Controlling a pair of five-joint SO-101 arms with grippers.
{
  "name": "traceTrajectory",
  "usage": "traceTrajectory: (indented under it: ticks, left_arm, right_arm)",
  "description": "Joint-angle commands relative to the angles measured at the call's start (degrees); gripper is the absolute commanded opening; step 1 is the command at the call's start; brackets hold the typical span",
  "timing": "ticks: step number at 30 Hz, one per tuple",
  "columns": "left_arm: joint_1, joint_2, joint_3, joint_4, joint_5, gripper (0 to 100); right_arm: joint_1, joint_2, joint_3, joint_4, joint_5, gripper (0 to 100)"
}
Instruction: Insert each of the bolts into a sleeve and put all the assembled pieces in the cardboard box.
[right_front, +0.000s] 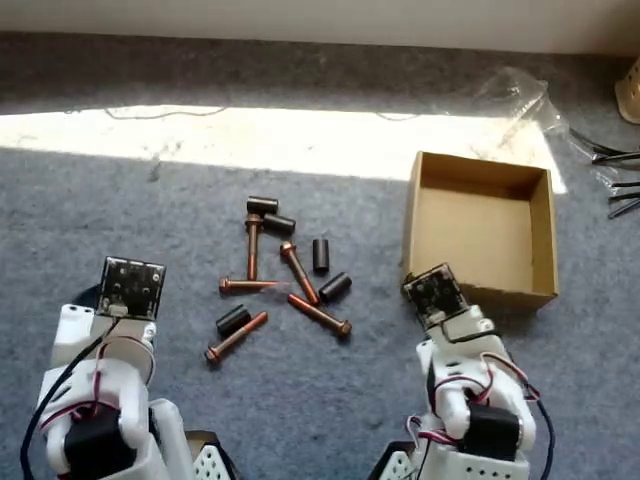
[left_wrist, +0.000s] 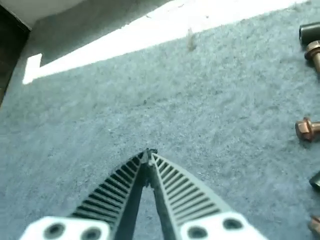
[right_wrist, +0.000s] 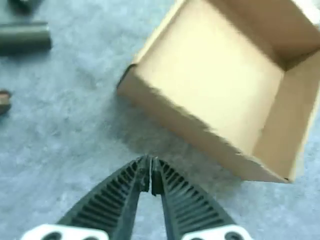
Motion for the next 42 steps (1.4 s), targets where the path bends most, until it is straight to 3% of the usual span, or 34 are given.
traceTrajectory:
  ticks: [1, 5, 11, 18, 24, 31, 35, 42]
  left_arm:
    - [-0.4, 0.7, -10.3, 2.6, -1.3, 1]
    - [0.0, 6.0, -16.7, 5.7, -1.2, 1]
    - [0.0, 28.7, -31.7, 9.7, -1.2, 1]
    - [0.4, 46.0, -47.3, 17.9, 3.2, 1]
    - [13.2, 53.0, -46.8, 19.8, 4.4, 1]
    - [26.4, 56.4, -37.6, 11.3, 14.9, 1]
    - [26.8, 56.4, -30.3, 5.0, 13.4, 1]
    - [26.7, 56.3, -18.7, -7.7, 10.9, 1]
  right_arm:
    - [4.1, 0.7, -9.6, 0.5, 2.5, 0.7]
    - [4.4, 0.7, -13.8, 3.6, 2.3, 0.7]
    - [4.5, 2.9, -25.5, 9.7, 2.3, 0.7]
    - [8.0, 28.2, -44.2, 12.2, -2.4, 0.7]
    - [4.4, 46.1, -55.2, 12.3, -8.4, 0.7]
    - [-6.9, 61.4, -56.0, 12.3, -9.2, 0.8]
    - [-9.8, 71.3, -57.4, 11.7, -9.3, 1.8]
    - [-15.5, 88.7, -66.5, 11.9, -12.9, 14.9]
